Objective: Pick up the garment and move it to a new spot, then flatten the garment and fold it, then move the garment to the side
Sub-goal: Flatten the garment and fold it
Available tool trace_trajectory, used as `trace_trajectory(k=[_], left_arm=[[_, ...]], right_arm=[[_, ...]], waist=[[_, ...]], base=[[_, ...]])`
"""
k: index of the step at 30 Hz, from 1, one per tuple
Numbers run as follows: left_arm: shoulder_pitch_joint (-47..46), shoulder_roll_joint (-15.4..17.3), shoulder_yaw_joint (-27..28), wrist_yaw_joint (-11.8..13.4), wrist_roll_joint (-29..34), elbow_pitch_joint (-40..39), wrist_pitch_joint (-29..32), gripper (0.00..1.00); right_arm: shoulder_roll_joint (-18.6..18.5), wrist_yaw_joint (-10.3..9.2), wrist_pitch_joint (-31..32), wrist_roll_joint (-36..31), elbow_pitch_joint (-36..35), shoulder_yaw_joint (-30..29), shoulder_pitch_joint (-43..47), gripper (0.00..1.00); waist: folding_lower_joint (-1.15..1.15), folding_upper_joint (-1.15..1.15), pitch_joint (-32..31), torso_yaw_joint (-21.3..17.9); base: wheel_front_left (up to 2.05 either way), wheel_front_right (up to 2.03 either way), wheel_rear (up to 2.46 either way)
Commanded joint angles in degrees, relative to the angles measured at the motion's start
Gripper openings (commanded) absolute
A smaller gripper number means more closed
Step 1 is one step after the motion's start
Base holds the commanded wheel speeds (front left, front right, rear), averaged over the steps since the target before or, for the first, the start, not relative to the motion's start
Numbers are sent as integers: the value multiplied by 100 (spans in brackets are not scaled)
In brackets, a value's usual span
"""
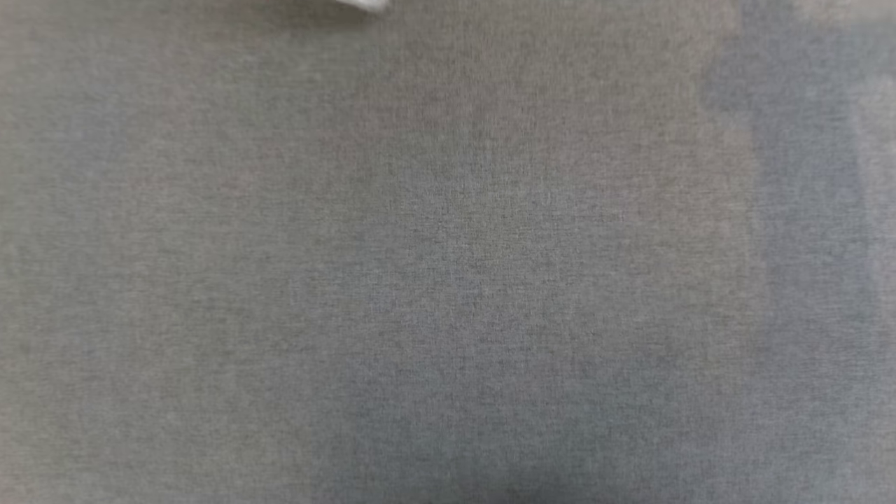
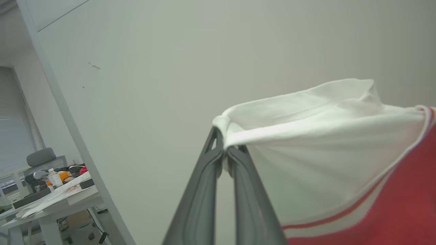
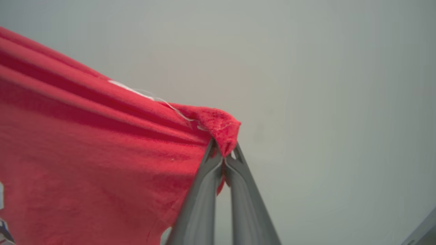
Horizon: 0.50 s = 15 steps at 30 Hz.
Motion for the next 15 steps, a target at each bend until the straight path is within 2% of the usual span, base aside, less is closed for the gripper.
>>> trace_trajectory(k=[1, 9, 11, 15], left_arm=[[-358, 1, 32, -6, 120, 234, -197, 0], [-2067, -301, -204, -45, 742, 1882, -1434, 0], [-2392, -457, -223, -14, 788, 2534, -1836, 0], [-2283, -679, -291, -77, 721, 3094, -2201, 0]], right_arm=[[30, -12, -176, -127, 269, -3, -232, 0], [657, -12, -1355, -758, 1725, -59, -1482, 0], [833, -12, -1752, -982, 2213, -138, -1765, 0], [987, -12, -2137, -1177, 2726, -168, -1885, 0]], waist=[[-1, 0, 629, -141], [-1, 0, 1041, -349], [-1, 0, 1132, -355], [-1, 0, 1218, -296]], base=[[0, 0, 0], [0, 0, 0], [0, 0, 0], [0, 0, 0]])
